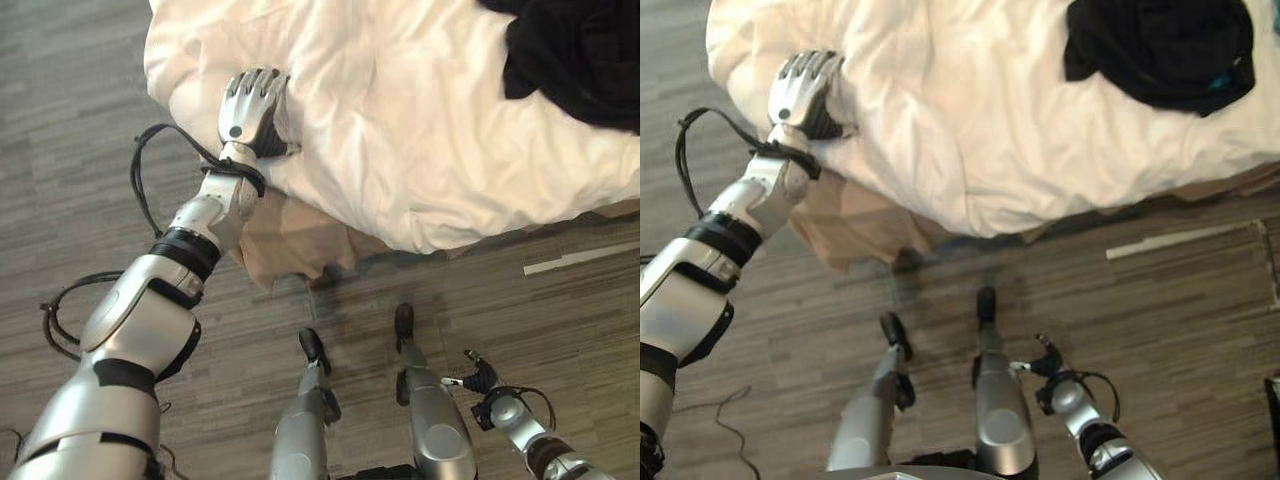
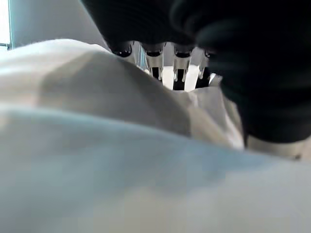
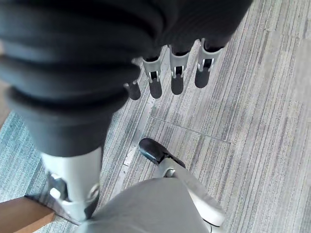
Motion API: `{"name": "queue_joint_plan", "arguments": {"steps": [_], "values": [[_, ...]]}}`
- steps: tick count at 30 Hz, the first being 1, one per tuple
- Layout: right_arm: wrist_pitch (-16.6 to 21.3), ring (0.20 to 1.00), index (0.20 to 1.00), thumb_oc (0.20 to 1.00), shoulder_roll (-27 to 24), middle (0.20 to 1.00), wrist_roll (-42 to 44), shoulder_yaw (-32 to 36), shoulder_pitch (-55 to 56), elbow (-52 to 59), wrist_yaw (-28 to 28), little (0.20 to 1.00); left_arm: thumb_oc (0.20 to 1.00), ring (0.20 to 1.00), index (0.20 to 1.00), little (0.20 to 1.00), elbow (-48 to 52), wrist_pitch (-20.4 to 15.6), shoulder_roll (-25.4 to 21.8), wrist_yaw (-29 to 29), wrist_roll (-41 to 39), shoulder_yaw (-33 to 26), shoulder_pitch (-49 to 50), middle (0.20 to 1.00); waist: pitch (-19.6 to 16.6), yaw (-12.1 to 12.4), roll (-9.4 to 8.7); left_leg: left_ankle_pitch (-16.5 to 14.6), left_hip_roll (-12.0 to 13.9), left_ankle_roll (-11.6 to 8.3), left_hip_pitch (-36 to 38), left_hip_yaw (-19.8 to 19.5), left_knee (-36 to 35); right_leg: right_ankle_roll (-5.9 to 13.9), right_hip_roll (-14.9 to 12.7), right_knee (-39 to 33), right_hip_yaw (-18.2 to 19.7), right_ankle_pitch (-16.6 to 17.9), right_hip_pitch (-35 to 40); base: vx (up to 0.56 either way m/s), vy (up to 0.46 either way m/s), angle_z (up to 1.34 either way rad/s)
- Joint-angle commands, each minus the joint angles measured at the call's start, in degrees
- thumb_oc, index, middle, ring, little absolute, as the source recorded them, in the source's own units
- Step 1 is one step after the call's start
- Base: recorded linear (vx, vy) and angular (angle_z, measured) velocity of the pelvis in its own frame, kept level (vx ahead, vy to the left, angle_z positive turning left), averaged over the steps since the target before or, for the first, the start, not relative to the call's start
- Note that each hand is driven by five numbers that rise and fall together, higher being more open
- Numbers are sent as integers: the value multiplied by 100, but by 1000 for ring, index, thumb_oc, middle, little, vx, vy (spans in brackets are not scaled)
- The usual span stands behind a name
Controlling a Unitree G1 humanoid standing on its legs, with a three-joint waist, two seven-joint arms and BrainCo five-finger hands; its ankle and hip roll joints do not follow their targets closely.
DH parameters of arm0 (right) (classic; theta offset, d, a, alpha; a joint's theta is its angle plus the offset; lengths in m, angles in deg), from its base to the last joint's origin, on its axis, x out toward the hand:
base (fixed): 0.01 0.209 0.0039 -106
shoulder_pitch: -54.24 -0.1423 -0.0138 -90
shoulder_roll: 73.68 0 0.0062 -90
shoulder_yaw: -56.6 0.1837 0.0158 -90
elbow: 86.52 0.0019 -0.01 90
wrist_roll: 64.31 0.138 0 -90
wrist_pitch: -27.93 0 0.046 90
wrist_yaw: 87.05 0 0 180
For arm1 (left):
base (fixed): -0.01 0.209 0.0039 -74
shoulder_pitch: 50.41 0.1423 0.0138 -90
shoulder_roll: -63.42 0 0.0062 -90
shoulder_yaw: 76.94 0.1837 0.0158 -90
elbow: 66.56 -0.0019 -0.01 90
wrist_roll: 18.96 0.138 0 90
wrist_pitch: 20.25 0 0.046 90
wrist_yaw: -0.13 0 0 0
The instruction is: Tidy up the quilt and then pick up the clothes from the bed and put them into the laundry hamper.
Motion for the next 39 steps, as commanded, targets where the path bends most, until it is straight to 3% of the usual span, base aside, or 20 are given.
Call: {"name": "queue_joint_plan", "arguments": {"steps": [1, 2, 4, 9, 10, 11, 12, 15, 17, 18, 19, 20, 24, 25, 26, 27, 28, 31, 33, 39], "values": [[56, 1000, 1000, 1000, 163, 1000, 298, 1, 314, -86, -7, 1000, 278, 278, 278, 278, 95, -49, -710, -80, 105, -240, -29, 278, -160, 177, -234, -602, 376, -352, 3, -273, 722, 786, -736, 573, 65, -486, -375, 31, -17, 5], [90, 1000, 1000, 1000, 165, 1000, 355, 47, 386, -15, 10, 1000, 200, 200, 200, 200, 512, -100, -777, -109, 123, -347, 276, 200, -160, 198, -223, -649, 382, -371, 101, -272, 698, 779, -705, 549, 78, -525, -274, 27, -22, 4], [95, 1000, 1000, 1000, 162, 1000, 413, 107, 447, 28, -12, 1000, 200, 200, 200, 200, 787, -191, -829, -154, 124, -497, 682, 200, -199, 202, -226, -628, 378, -371, 137, -284, 663, 764, -701, 503, 89, -512, -238, 7, -8, 2], [107, 1000, 1000, 1000, 28, 1000, 420, 499, 516, 194, 59, 1000, 200, 200, 200, 200, 1781, -560, -828, -457, -10, -1323, 2937, 200, -486, 383, -169, -741, 346, -364, 558, -287, 493, 724, -659, 334, -11, -571, 211, 55, 16, 0], [125, 1000, 1000, 1000, -163, 1000, 334, 694, 413, 575, 194, 1000, 307, 307, 307, 307, 1978, -671, -696, -546, -110, -1643, 3865, 307, -629, 471, -178, -792, 308, -339, 719, -300, 438, 714, -636, 300, -42, -594, 371, 61, 28, -2], [118, 1000, 1000, 1000, -171, 1000, 333, 682, 420, 588, 193, 1000, 366, 366, 366, 366, 1997, -668, -697, -552, -106, -1669, 3894, 366, -638, 455, -181, -765, 299, -336, 704, -301, 433, 710, -643, 294, -41, -571, 357, 62, 49, -3], [132, 1000, 1000, 1000, -478, 1000, 195, 866, 434, 1273, 247, 1000, 1000, 1000, 1000, 1000, 1982, -798, -555, -606, -187, -2001, 4832, 1000, -771, 528, -220, -812, 275, -315, 863, -307, 386, 704, -621, 282, -76, -598, 503, 57, 36, 2], [254, 1000, 1000, 1000, -1099, 1000, -178, 1205, 534, 2986, 299, 1000, 1000, 1000, 1000, 1000, 1446, -791, -222, -542, -240, -2334, 5822, 1000, -946, 616, -318, -911, 272, -275, 1109, -320, 339, 700, -568, 281, -118, -673, 737, 73, 29, 6], [288, 1000, 1000, 1000, -1281, 1000, -268, 1352, 604, 3457, 332, 1000, 1000, 1000, 1000, 1000, 1177, -762, -46, -520, -298, -2427, 6070, 1000, -1012, 636, -364, -892, 254, -254, 1151, -332, 311, 695, -556, 271, -127, -673, 789, 37, -1, 7], [382, 1000, 1000, 1000, -1475, 1000, -352, 1610, 562, 4213, 405, 1000, 1000, 1000, 1000, 1000, 328, -636, 364, -427, -594, -2769, 6502, 1000, -1102, 740, -448, -924, 274, -232, 1252, -382, 289, 678, -504, 283, -173, -757, 926, 53, -8, 2], [372, 1000, 1000, 1000, -1480, 1000, -352, 1614, 570, 4231, 400, 1000, 1000, 1000, 1000, 1000, 318, -643, 371, -420, -593, -2769, 6498, 1000, -1106, 732, -451, -896, 264, -228, 1232, -387, 287, 674, -513, 281, -175, -736, 910, 58, -24, 8], [495, 1000, 1000, 1000, -1563, 1000, -344, 1711, 401, 4968, 397, 1000, 1000, 1000, 1000, 1000, -854, -545, 692, -333, -1054, -3173, 6709, 1000, -1176, 854, -526, -913, 288, -219, 1312, -442, 262, 641, -452, 284, -214, -813, 1032, 1, -19, 12], [766, 1000, 1000, 1000, -1592, 1000, -143, 1642, -10, 6041, 257, 1000, 1000, 1000, 1000, 1000, -2240, -343, 911, -434, -1559, -3780, 7010, 1000, -1260, 1035, -674, -836, 315, -230, 1296, -537, 210, 611, -397, 280, -293, -871, 1089, 16, -30, 21], [811, 200, 200, 200, -1605, 200, -109, 1550, -206, 6306, 144, 200, 1000, 1000, 1000, 1000, -2471, -290, 919, -504, -1638, -3966, 7144, 1000, -1289, 1111, -711, -817, 326, -235, 1292, -576, 191, 604, -386, 270, -327, -885, 1119, 16, -54, 40], [821, 200, 200, 200, -1559, 200, -64, 1186, -738, 6466, 31, 200, 1000, 1000, 1000, 1000, -2788, -197, 887, -563, -1848, -4251, 7297, 1000, -1304, 1336, -778, -807, 351, -252, 1293, -653, 165, 592, -359, 252, -409, -932, 1193, 16, -53, 24], [823, 200, 200, 200, -1554, 200, -64, 1174, -762, 6453, 35, 200, 1000, 1000, 1000, 1000, -2788, -198, 886, -564, -1848, -4264, 7293, 1000, -1305, 1320, -789, -782, 340, -247, 1267, -660, 167, 590, -369, 249, -412, -912, 1173, 13, -96, 18], [759, 200, 200, 200, -1452, 200, -11, 633, -1524, 6404, -91, 200, 1000, 1000, 1000, 1000, -2900, -160, 819, -587, -1782, -4226, 7359, 1000, -1256, 1581, -837, -776, 362, -265, 1220, -761, 184, 579, -356, 242, -485, -949, 1213, -16, -50, 14], [706, 200, 200, 200, -1319, 200, -25, 106, -2403, 6003, -54, 200, 1000, 1000, 1000, 1000, -2786, -230, 785, -597, -1707, -4010, 7248, 1000, -1130, 1776, -857, -703, 348, -269, 1014, -886, 255, 565, -384, 264, -569, -929, 1134, -64, -54, 27], [564, 200, 200, 200, -915, 200, 69, -542, -3539, 5162, 69, 200, 1000, 1000, 1000, 1000, -2382, -475, 705, -494, -1677, -3381, 6907, 1000, -825, 2077, -736, -618, 330, -285, 711, -1067, 359, 539, -411, 324, -678, -919, 1011, -104, -9, 49], [437, 200, 200, 200, -57, 200, 617, -1080, -4656, 3125, 279, 200, 1000, 1000, 1000, 1000, -1488, -799, 743, -337, -1819, -2272, 6083, 1000, -265, 2289, -403, -546, 301, -312, 80, -1227, 713, 520, -536, 586, -700, -896, 573, -114, 21, 30]]}}
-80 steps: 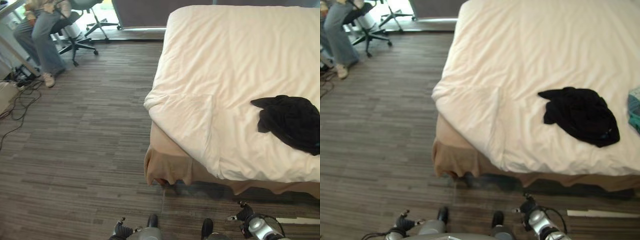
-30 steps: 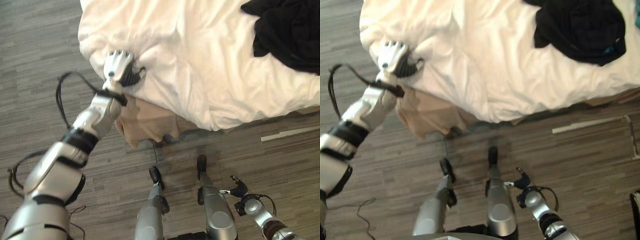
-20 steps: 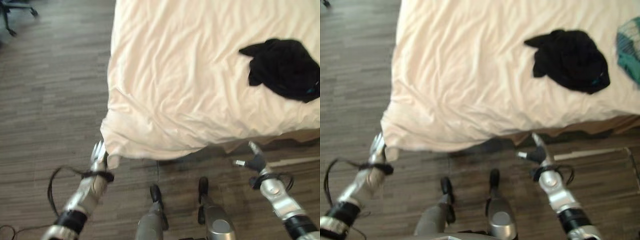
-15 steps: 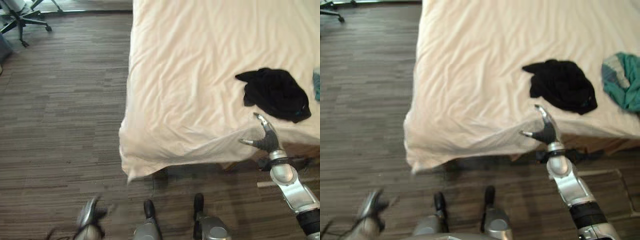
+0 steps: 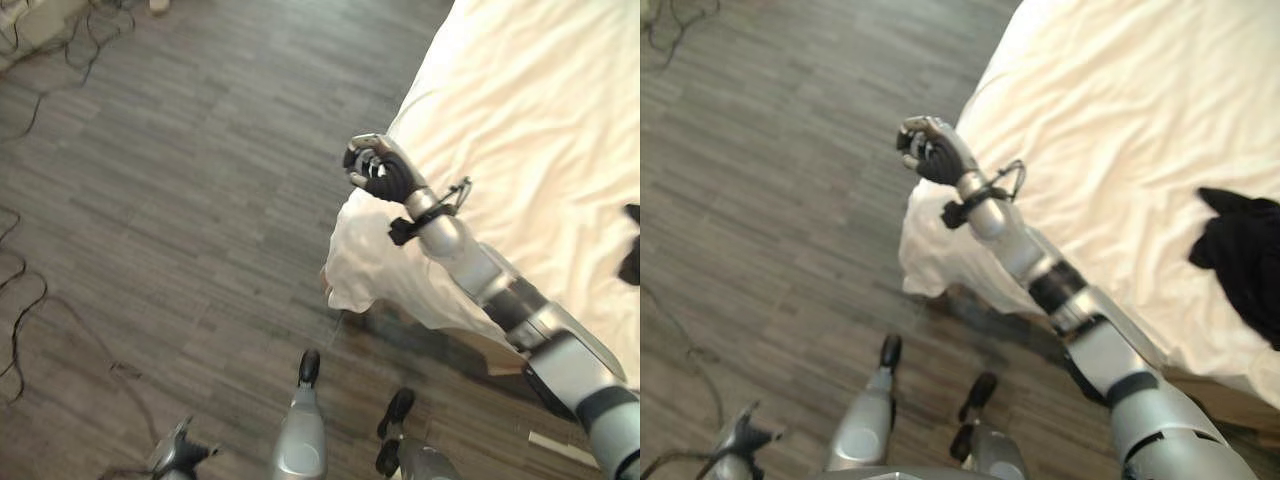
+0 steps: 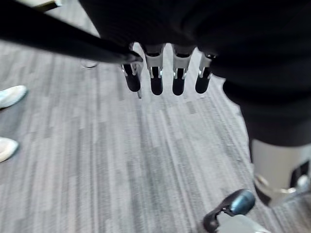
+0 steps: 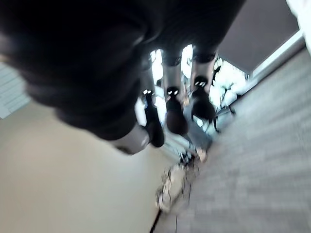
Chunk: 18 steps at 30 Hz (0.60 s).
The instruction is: Tidy up the quilt and then pick up the clothes from the bed and put them into the laundry hamper.
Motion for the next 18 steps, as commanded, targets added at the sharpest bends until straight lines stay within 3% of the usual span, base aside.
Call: {"name": "queue_joint_plan", "arguments": {"steps": [1, 5, 10, 11, 12, 14, 18], "values": [[68, 200, 200, 200, 0, 200, 706, 105, 147, -194, 175, 200, 1000, 1000, 1000, 1000, 311, -389, -218, 238, -34, 347, -609, 1000, 570, -79, 249, -701, 286, -222, 56, -62, 615, 498, -665, 742, 399, -583, -258, -133, 63, 10], [3, 200, 200, 200, 480, 200, 997, 23, 1123, -922, -37, 200, 1000, 1000, 1000, 1000, 958, -492, 14, 166, -136, 594, -798, 1000, 722, -239, 390, -762, 261, -207, -176, -71, 871, 499, -753, 951, 523, -610, -548, -69, 50, 12], [84, 200, 200, 200, 508, 200, 1020, -476, 1918, -394, -606, 200, 1000, 1000, 1000, 1000, 759, -432, 222, 122, -33, 654, -807, 1000, 691, -377, 362, -891, 261, -194, -32, 3, 940, 506, -753, 968, 622, -641, -487, 4, 30, -7], [130, 200, 200, 200, 471, 200, 1095, -647, 2085, -102, -827, 200, 1000, 1000, 1000, 1000, 677, -418, 253, 92, -11, 656, -790, 1000, 659, -415, 332, -916, 258, -189, 5, 20, 932, 503, -753, 952, 634, -641, -458, 61, 3, -29], [222, 200, 200, 200, 202, 200, 1307, -1145, 2276, 881, -1489, 200, 1000, 1000, 1000, 1000, 359, -347, 314, -10, 115, 649, -737, 1000, 525, -508, 237, -969, 274, -189, 185, 75, 873, 505, -731, 874, 646, -637, -313, 110, -6, -23], [297, 200, 200, 200, -135, 200, 1588, -1464, 2324, 1840, -2010, 200, 1000, 1000, 1000, 1000, 103, -321, 344, -125, 199, 626, -640, 1000, 297, -625, 117, -1006, 263, -186, 405, 144, 783, 515, -700, 750, 638, -613, -125, 130, -21, -17], [457, 200, 200, 200, -369, 200, 2212, -1305, 2180, 3080, -2230, 200, 1000, 1000, 1000, 1000, -208, -294, 401, -328, 182, 515, -445, 1000, -116, -787, -7, -1008, 185, -146, 792, 255, 495, 546, -687, 512, 600, -545, 211, 131, 19, -21]]}}
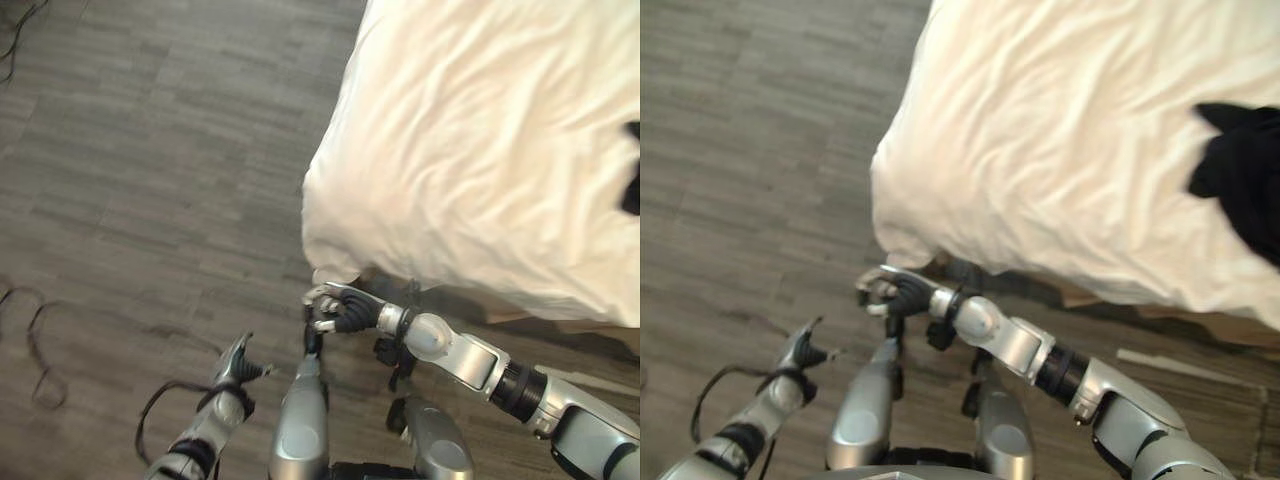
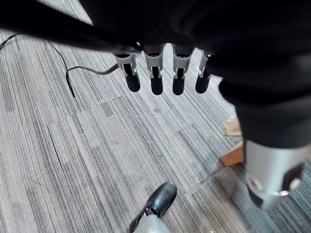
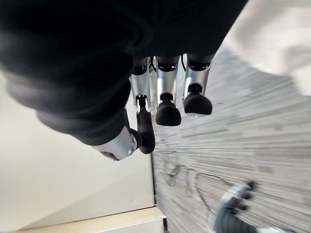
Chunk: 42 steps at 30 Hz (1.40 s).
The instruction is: Tidy up the quilt and then pick up the clothes from the bed and put them into the laundry hamper.
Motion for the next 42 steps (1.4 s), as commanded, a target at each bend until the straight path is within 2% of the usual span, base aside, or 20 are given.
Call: {"name": "queue_joint_plan", "arguments": {"steps": [1, 6, 10, 11, 12, 13, 15, 16, 17, 20, 25, 26, 28, 29, 31, 32, 33, 34, 37, 42], "values": [[521, 200, 200, 200, 364, 200, 871, 541, -453, 62, -96, 200, 1000, 1000, 1000, 1000, -363, -8, 158, -198, 0, 247, 158, 1000, -726, -23, 16, -750, 96, -82, 293, -20, 343, 649, -683, 391, 144, -447, -171, 129, 35, -20], [683, 200, 200, 200, 491, 200, 847, 1117, -534, 330, 272, 200, 1000, 1000, 1000, 1000, -398, -16, 367, -320, -366, 53, 417, 1000, -1051, -78, 26, -675, 40, -47, 538, 24, 77, 672, -699, 224, 141, -382, 20, 99, 29, -8], [678, 200, 200, 200, 571, 200, 410, 1685, -406, -376, 800, 200, 1000, 1000, 1000, 1000, -580, -5, 634, -481, -933, -208, 551, 1000, -1205, -81, 83, -614, 14, -49, 629, 1, -68, 673, -704, 175, 82, -382, 95, 45, 5, 1], [594, 200, 200, 200, 547, 200, 142, 2045, -384, -913, 1175, 200, 1000, 1000, 1000, 1000, -746, 23, 744, -563, -1336, -382, 469, 1000, -1093, -86, 120, -588, 5, -36, 508, -55, -11, 666, -723, 282, 100, -404, -28, -20, -14, 4], [598, 200, 200, 200, 550, 200, 138, 2046, -395, -922, 1180, 200, 1000, 1000, 1000, 1000, -754, 21, 743, -565, -1341, -381, 457, 1000, -1091, -85, 119, -593, 5, -36, 496, -57, -1, 666, -725, 294, 101, -410, -40, -138, -11, 4], [514, 200, 200, 200, 481, 200, 24, 2385, -399, -1425, 1509, 200, 1000, 1000, 1000, 1000, -846, 34, 800, -528, -1442, -381, 273, 1000, -845, -109, 170, -596, -16, -19, 255, -120, 173, 648, -774, 487, 164, -421, -289, -174, 5, 4], [466, 200, 200, 200, 345, 200, -37, 2730, -411, -1961, 1825, 200, 1000, 1000, 1000, 1000, -841, 33, 833, -490, -1384, -253, 98, 1000, -585, -132, 232, -631, -43, -15, -73, -157, 498, 630, -843, 722, 208, -455, -539, -180, 15, 2], [470, 200, 200, 200, 341, 200, -37, 2735, -419, -1968, 1826, 200, 1000, 1000, 1000, 1000, -845, 33, 835, -489, -1385, -248, 86, 1000, -586, -127, 234, -644, -42, -14, -97, -159, 526, 630, -845, 740, 211, -463, -559, -173, 17, 11], [459, 200, 200, 200, 244, 200, 100, 3114, -335, -2553, 2089, 200, 1000, 1000, 1000, 1000, -715, 3, 852, -447, -1409, -111, -60, 1000, -358, -183, 302, -686, -32, -37, -410, -195, 841, 615, -921, 971, 291, -506, -808, -113, 7, 19], [466, 200, 200, 200, 113, 200, 323, 3592, 46, -3182, 2254, 200, 1000, 1000, 1000, 1000, -598, 18, 840, -440, -1538, -120, -133, 1000, -200, -269, 353, -793, 7, -79, -734, -218, 1243, 605, -987, 1300, 374, -622, -1106, -128, 10, 8], [424, 200, 200, 200, 165, 200, 517, 4080, 1024, -3929, 2261, 200, 1000, 1000, 1000, 1000, -743, 122, 860, -404, -1528, -267, -16, 1000, -249, -402, 310, -1009, 69, -59, -606, -158, 1406, 615, -982, 1405, 424, -730, -1036, 12, 1, -5], [320, 200, 200, 200, 299, 200, 493, 4306, 1696, -4396, 2188, 200, 1000, 1000, 1000, 1000, -900, 207, 878, -428, -1516, -453, 158, 1000, -366, -486, 265, -1034, 64, -28, -431, -123, 1285, 621, -945, 1295, 379, -730, -846, 100, -19, -2], [270, 200, 200, 200, 373, 200, 482, 4377, 1961, -4568, 2160, 200, 1000, 1000, 1000, 1000, -981, 244, 872, -445, -1503, -508, 225, 1000, -446, -521, 233, -1011, 45, -9, -370, -118, 1209, 617, -932, 1231, 348, -701, -766, 90, -13, 0], [135, 200, 200, 200, 583, 200, 546, 4619, 2460, -5437, 2124, 200, 1000, 1000, 1000, 1000, -1154, 315, 879, -463, -1520, -677, 435, 1000, -621, -586, 200, -966, 12, 7, -144, -111, 996, 600, -840, 1051, 261, -695, -483, 105, -12, 2], [-59, 200, 200, 200, 794, 200, 543, 4714, 2667, -6309, 2058, 200, 1000, 1000, 1000, 1000, -1418, 396, 911, -479, -1549, -821, 574, 1000, -798, -583, 192, -903, 1, 19, 29, -138, 750, 591, -778, 867, 185, -673, -298, 114, -16, 3], [-186, 539, 539, 539, 872, 539, 487, 4689, 2738, -6682, 1984, 539, 1000, 1000, 1000, 1000, -1590, 443, 918, -510, -1589, -910, 649, 1000, -896, -571, 185, -848, -10, 20, 129, -166, 600, 591, -739, 744, 130, -644, -182, 75, -20, 12], [-297, 1000, 1000, 1000, 941, 1000, 365, 4624, 2842, -6937, 1915, 1000, 1000, 1000, 1000, 1000, -1730, 471, 921, -518, -1597, -987, 737, 1000, -987, -534, 189, -800, -21, 21, 202, -181, 481, 588, -717, 653, 78, -622, -102, 49, -19, 15], [-292, 1000, 1000, 1000, 944, 1000, 364, 4618, 2845, -6944, 1913, 1000, 1000, 1000, 1000, 1000, -1730, 469, 920, -518, -1597, -988, 745, 1000, -986, -542, 188, -789, -21, 19, 223, -186, 456, 588, -713, 634, 68, -617, -79, 68, -25, 6], [-644, 1000, 1000, 1000, 1101, 1000, -454, 4138, 2931, -7406, 1685, 1000, 1000, 1000, 1000, 1000, -2136, 611, 992, -672, -1532, -1170, 1048, 1000, -1342, -371, 202, -606, -35, 3, 557, -257, -22, 627, -641, 299, -72, -527, 220, 75, -28, 5], [-747, 1000, 1000, 1000, 1211, 1000, -1310, 3467, 2692, -7167, 1499, 1000, 1000, 1000, 1000, 1000, -2296, 648, 1076, -906, -1530, -1334, 1350, 1000, -1582, -74, 214, -527, -22, -40, 735, -422, -205, 622, -608, 112, -268, -548, 549, 52, -37, 15]]}}
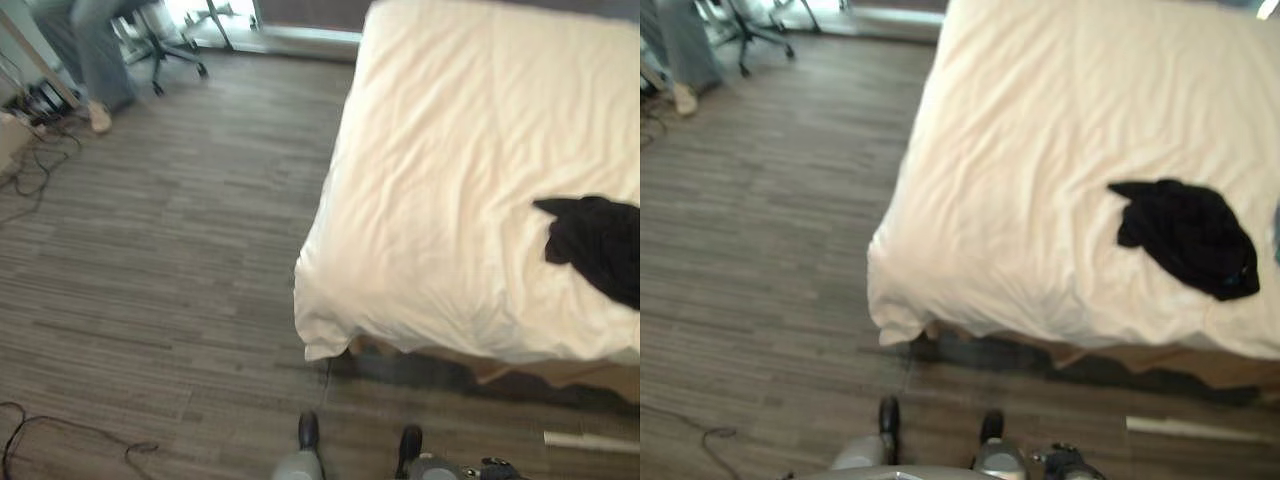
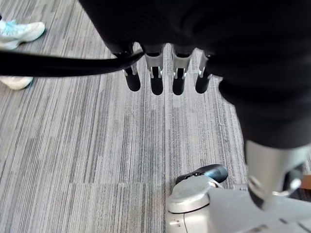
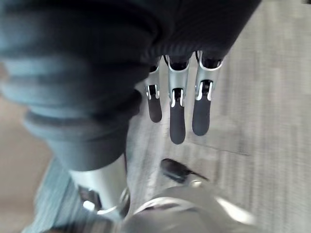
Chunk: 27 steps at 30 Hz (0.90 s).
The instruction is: Tidy up the quilt and then pick up the clothes from the bed and put them into the laundry hamper.
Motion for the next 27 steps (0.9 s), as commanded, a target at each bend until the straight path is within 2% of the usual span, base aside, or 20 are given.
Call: {"name": "queue_joint_plan", "arguments": {"steps": [1, 3, 8, 10, 11, 12, 13, 15, 16, 17, 18, 19, 20, 21, 22, 23, 24, 25, 26, 27], "values": [[13, 1000, 1000, 1000, -38, 1000, -514, -82, -450, 19, -114, 1000, 1000, 1000, 1000, 1000, -418, 93, 3, -169, -114, 70, -55, 1000, 38, 260, 46, -364, 210, -175, 90, -234, 73, 446, -396, 152, -32, -291, -157, 24, -10, 24], [21, 1000, 1000, 1000, -25, 1000, -654, -240, -708, 168, -173, 1000, 1000, 1000, 1000, 1000, -349, 47, -87, -588, -571, -132, 173, 1000, -28, 401, 132, -324, 213, -196, 99, -292, 67, 440, -396, 123, -91, -299, -86, 33, -2, 22], [-26, 1000, 1000, 1000, -115, 1000, -742, -282, -816, 226, -293, 1000, 1000, 1000, 1000, 1000, 239, -161, -467, -1017, -1327, -410, 507, 1000, -94, 485, 282, -307, 219, -220, 128, -385, 50, 431, -400, 98, -169, -321, 27, 26, 9, 16], [-28, 1000, 1000, 1000, -232, 1000, -830, -282, -770, 192, -328, 1000, 1000, 1000, 1000, 1000, 892, -366, -896, -981, -1246, -360, 574, 1000, -136, 521, 370, -298, 218, -239, 126, -455, 46, 437, -417, 95, -243, -334, 86, 24, 14, 18], [-28, 1000, 1000, 1000, -230, 1000, -831, -281, -767, 192, -328, 1000, 1000, 1000, 1000, 1000, 901, -361, -898, -980, -1245, -361, 580, 1000, -137, 520, 368, -298, 218, -239, 127, -457, 47, 437, -416, 94, -245, -334, 89, 31, 27, 31], [-6, 1000, 1000, 1000, -339, 1000, -914, -278, -700, 208, -337, 1000, 1000, 1000, 1000, 1000, 1484, -489, -1254, -900, -977, -273, 526, 1000, -161, 494, 400, -318, 217, -233, 157, -456, 49, 454, -420, 88, -236, -320, 100, 19, 19, 19], [-6, 1000, 1000, 1000, -336, 1000, -916, -276, -695, 210, -338, 1000, 1000, 1000, 1000, 1000, 1499, -479, -1259, -900, -975, -275, 536, 1000, -161, 500, 397, -320, 218, -233, 162, -452, 49, 455, -419, 87, -233, -321, 102, 27, 28, 9], [23, 1000, 1000, 1000, -394, 1000, -904, -166, -549, 188, -281, 1000, 1000, 1000, 1000, 1000, 2408, -588, -1600, -789, -797, -187, 346, 1000, -169, 410, 384, -380, 216, -201, 230, -385, 76, 471, -435, 108, -102, -302, 81, 34, 37, -5], [24, 1000, 1000, 1000, -392, 1000, -905, -162, -547, 189, -281, 1000, 1000, 1000, 1000, 1000, 2418, -581, -1604, -789, -796, -186, 350, 1000, -165, 421, 382, -384, 216, -200, 238, -377, 77, 472, -436, 108, -93, -303, 83, 39, 65, -10], [36, 1000, 1000, 1000, -371, 1000, -828, -54, -427, 181, -211, 1000, 1000, 1000, 1000, 1000, 2792, -632, -1569, -654, -611, 55, 46, 1000, -167, 265, 335, -427, 191, -165, 296, -315, 87, 483, -444, 133, 39, -289, 47, 15, 38, -12], [36, 1000, 1000, 1000, -375, 1000, -829, -45, -424, 183, -211, 1000, 1000, 1000, 1000, 1000, 2788, -631, -1565, -649, -608, 64, 36, 1000, -161, 280, 338, -432, 191, -164, 304, -306, 89, 484, -445, 137, 49, -293, 49, 28, 60, -24], [23, 1000, 1000, 1000, -354, 1000, -755, 82, -363, 75, -148, 1000, 1000, 1000, 1000, 1000, 2700, -600, -1246, -553, -304, 487, -390, 1000, -142, 75, 291, -496, 173, -131, 385, -186, 92, 505, -455, 183, 169, -309, 23, 7, 28, -30], [22, 1000, 1000, 1000, -358, 1000, -756, 89, -368, 75, -148, 1000, 1000, 1000, 1000, 1000, 2691, -604, -1241, -550, -303, 493, -404, 1000, -150, 80, 289, -477, 163, -125, 363, -185, 88, 507, -464, 185, 172, -294, -2, 15, 47, -34], [22, 1000, 1000, 1000, -313, 1000, -674, 176, -287, 28, -118, 1000, 1000, 1000, 1000, 1000, 2347, -494, -826, -451, -92, 858, -852, 1000, -120, -203, 260, -518, 134, -64, 411, -41, 76, 514, -493, 470, 337, -286, -223, -12, 37, -28], [3, 1000, 1000, 1000, -298, 1000, -656, 196, -311, 10, -105, 1000, 1000, 1000, 1000, 1000, 2197, -456, -666, -396, -36, 975, -1016, 1000, -71, -298, 273, -532, 150, -45, 442, 68, 68, 546, -515, 667, 368, -256, -387, -6, 35, -35], [1, 1000, 1000, 1000, -306, 1000, -656, 204, -318, 12, -105, 1000, 1000, 1000, 1000, 1000, 2174, -467, -652, -390, -35, 981, -1039, 1000, -66, -267, 279, -537, 149, -43, 445, 96, 68, 548, -519, 703, 401, -271, -421, -91, 107, -68], [-44, 1000, 1000, 1000, -296, 1000, -671, 198, -380, -77, -95, 1000, 1000, 1000, 1000, 1000, 1880, -436, -312, -296, 102, 1243, -1257, 1000, 96, -319, 371, -607, 242, -26, 598, 585, 54, 594, -736, 1374, -421, -145, -926, -78, 96, -82], [-46, 1000, 1000, 1000, -303, 1000, -672, 202, -381, -74, -95, 1000, 1000, 1000, 1000, 1000, 1867, -442, -300, -291, 105, 1245, -1267, 1000, 89, -315, 373, -609, 234, -23, 586, 587, 56, 598, -751, 1410, -414, -161, -954, -58, 202, -113], [-52, 1000, 1000, 1000, -270, 1000, -850, 86, -321, -101, -72, 1000, 1000, 1000, 1000, 1000, 1460, -319, -103, -263, 416, 1464, -1422, 1000, 78, -414, 380, -777, 209, 101, 740, 1228, 163, 415, -887, 2065, -1496, -294, -1071, 132, 67, -198], [-58, 1000, 1000, 1000, -266, 1000, -913, 1, -323, -144, -99, 1000, 1000, 1000, 1000, 1000, 1282, -265, -2, -317, 505, 1547, -1393, 1000, 42, -447, 307, -967, 191, 119, 834, 1375, 355, 385, -776, 1846, -1580, -409, -1001, 134, 61, -238]]}}
